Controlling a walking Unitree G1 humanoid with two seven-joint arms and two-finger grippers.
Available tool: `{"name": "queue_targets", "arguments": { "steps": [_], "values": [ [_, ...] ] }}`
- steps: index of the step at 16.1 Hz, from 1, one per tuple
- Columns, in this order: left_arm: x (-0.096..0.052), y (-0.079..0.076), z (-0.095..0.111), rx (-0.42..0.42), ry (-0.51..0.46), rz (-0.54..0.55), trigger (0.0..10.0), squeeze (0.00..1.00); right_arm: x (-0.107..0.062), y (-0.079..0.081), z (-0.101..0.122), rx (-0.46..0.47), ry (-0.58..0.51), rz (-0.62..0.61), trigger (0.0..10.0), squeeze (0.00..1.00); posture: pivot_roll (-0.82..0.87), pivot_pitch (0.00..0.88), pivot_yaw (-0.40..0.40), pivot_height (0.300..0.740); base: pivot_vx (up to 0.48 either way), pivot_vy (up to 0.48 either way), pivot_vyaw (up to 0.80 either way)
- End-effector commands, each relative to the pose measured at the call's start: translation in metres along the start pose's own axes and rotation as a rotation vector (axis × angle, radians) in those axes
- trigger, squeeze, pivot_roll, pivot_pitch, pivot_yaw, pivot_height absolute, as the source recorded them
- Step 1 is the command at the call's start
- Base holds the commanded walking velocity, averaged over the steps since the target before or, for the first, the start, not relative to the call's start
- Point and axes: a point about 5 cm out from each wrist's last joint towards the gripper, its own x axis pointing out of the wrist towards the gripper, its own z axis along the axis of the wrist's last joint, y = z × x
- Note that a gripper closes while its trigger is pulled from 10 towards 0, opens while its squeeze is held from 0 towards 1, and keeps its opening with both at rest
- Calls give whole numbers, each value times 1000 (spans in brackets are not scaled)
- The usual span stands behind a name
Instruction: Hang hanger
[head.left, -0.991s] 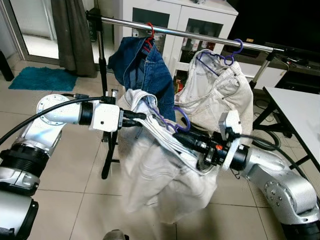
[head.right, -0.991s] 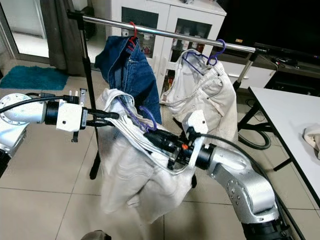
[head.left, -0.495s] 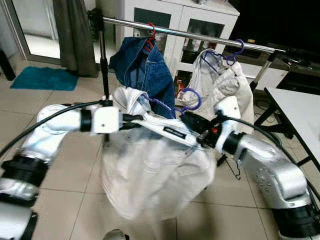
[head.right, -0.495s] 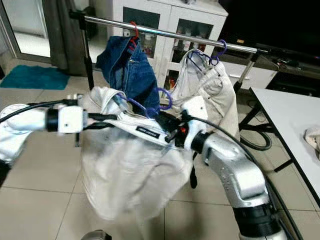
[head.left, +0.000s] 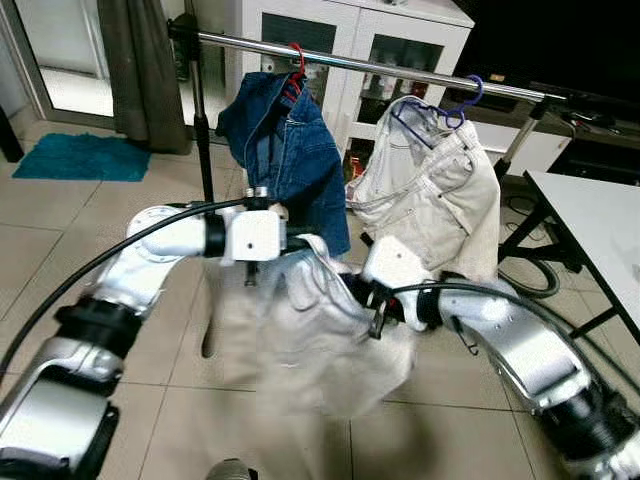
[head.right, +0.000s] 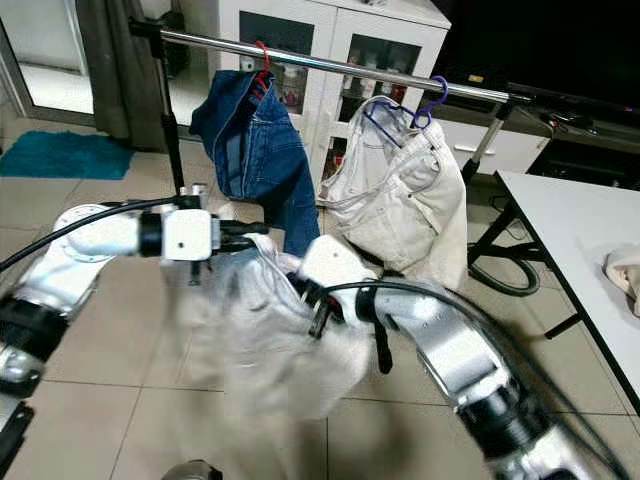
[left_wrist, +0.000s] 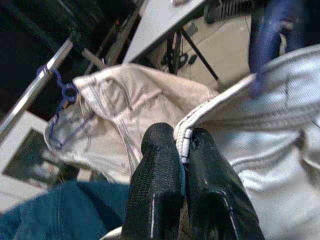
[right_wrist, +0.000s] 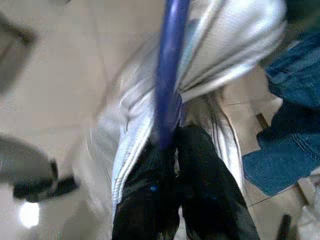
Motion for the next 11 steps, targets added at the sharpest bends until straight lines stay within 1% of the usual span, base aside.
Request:
{"name": "queue_targets", "arguments": {
  "steps": [1, 3, 4, 5, 6, 7, 8, 9, 10, 11],
  "values": [
    [4, 22, 22, 88, -87, 85, 0, 0, 5, 8, -8, -17, 68, 94, 0, 0, 84, 0, -135, 740, 0, 0, 0],
    [10, 21, 30, 104, -124, 68, 0, 0, 6, 7, -19, -8, 192, 158, 0, 0, 84, 0, -135, 740, 0, 0, 0],
    [16, 18, 34, 106, -148, 42, 0, 0, 8, 5, -23, -23, 252, 181, 0, 0, 93, 0, -148, 740, 0, 0, 0],
    [21, 14, 35, 104, -161, 29, 0, 0, 15, 2, -22, -13, 249, 163, 0, 0, 95, 0, -150, 740, 0, 0, 0],
    [21, 14, 35, 103, -162, 34, 0, 0, 16, 2, -22, -2, 243, 160, 0, 0, 95, 0, -150, 740, 0, 0, 0],
    [16, 16, 33, 99, -159, 59, 0, 0, 18, 3, -22, 48, 201, 148, 0, 0, 95, 0, -150, 740, 0, 0, 0],
    [9, 18, 30, 94, -146, 84, 0, 0, 18, 3, -22, 132, 133, 117, 0, 0, 96, 0, -150, 740, 0, 0, 0],
    [-13, 22, 19, 73, -86, 139, 0, 0, 7, -1, -21, 295, -66, 70, 0, 0, 95, 0, -145, 740, 0, 0, 0],
    [-22, 23, 14, 69, -58, 152, 0, 0, 1, -2, -23, 348, -120, 58, 0, 0, 95, 0, -145, 740, 0, 0, 0],
    [-39, 23, 4, 59, 2, 172, 0, 0, -14, 0, -27, 409, -187, 63, 0, 0, 94, 0, -140, 740, 0, 0, 0]
  ]
}}
